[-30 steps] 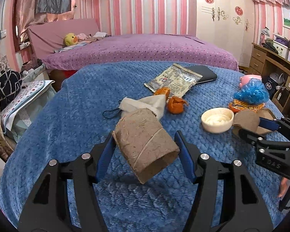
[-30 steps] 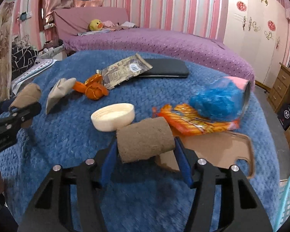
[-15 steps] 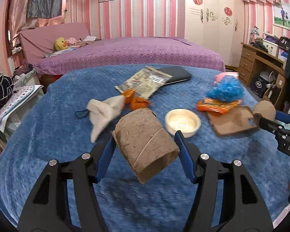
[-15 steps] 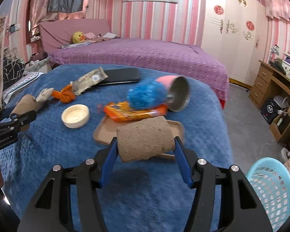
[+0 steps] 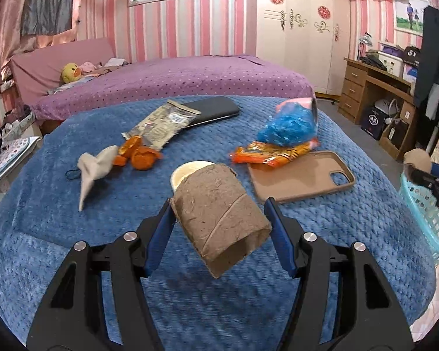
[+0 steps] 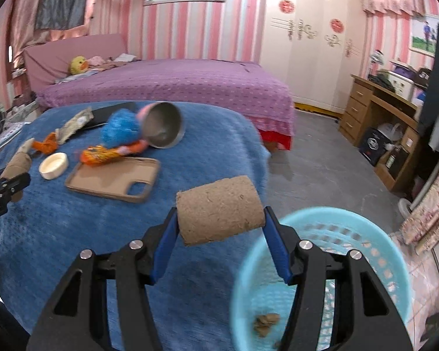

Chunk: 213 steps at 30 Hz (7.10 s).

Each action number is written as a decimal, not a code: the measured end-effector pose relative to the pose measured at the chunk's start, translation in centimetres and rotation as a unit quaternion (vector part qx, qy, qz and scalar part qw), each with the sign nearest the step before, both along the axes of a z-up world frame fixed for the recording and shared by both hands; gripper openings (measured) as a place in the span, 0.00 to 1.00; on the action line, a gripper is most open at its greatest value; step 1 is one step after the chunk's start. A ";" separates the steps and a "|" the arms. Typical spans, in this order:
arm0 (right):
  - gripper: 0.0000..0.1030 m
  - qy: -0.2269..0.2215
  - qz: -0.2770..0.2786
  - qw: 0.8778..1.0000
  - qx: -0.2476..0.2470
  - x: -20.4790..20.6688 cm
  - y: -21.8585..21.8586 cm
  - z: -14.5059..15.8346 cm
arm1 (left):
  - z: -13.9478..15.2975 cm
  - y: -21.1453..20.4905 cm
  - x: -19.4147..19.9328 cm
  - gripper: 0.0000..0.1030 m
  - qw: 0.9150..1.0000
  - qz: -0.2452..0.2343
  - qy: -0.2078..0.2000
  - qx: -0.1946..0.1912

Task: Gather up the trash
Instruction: 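Grasp a second cardboard tube with the right gripper, then move both tubes over the blue basket and open both grippers, then grasp the white round cup lid with the left gripper, then grasp the blue plastic bag with the right gripper, then carry the blue bag over the basket with right gripper while left holds lid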

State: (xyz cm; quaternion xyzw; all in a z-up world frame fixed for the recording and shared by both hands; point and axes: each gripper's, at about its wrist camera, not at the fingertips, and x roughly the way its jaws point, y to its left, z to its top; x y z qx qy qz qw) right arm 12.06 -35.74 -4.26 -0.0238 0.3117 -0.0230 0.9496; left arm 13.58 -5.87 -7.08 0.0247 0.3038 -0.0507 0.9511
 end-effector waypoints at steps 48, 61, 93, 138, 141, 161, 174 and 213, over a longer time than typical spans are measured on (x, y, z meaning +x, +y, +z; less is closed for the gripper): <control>0.56 -0.013 -0.174 0.984 0.038 -7.1 -20.6 -1.9 | 0.2 -31.4 -3.0 0.83 0.977 -0.214 -0.008 0.006; 0.56 -0.010 -0.155 0.987 0.041 -6.0 -18.7 -1.9 | 1.9 -24.6 -0.6 0.94 0.990 -0.138 -0.018 0.000; 0.90 -0.020 -0.128 0.992 0.012 -0.7 -8.9 -0.4 | 2.6 -6.9 2.4 0.95 0.999 -0.015 -0.030 0.032; 0.90 -0.010 -0.017 0.999 0.029 7.5 7.8 -0.6 | 0.1 5.2 8.9 0.59 0.999 0.029 0.036 -0.018; 0.90 -0.013 0.000 1.000 0.028 8.5 9.9 0.0 | 1.4 6.5 8.5 0.59 0.999 0.053 0.011 -0.005; 0.37 0.031 0.047 0.998 -0.032 15.4 17.2 -1.2 | 2.9 15.3 7.5 0.59 0.990 0.141 -0.012 -0.006; 0.37 -0.038 0.029 0.999 0.009 4.8 10.5 3.2 | 3.6 9.1 4.8 0.59 0.996 0.080 -0.018 -0.033; 0.37 -0.026 -0.126 0.991 0.032 -3.6 -9.9 -0.6 | 0.7 -9.0 -0.1 0.59 0.999 -0.035 -0.011 0.005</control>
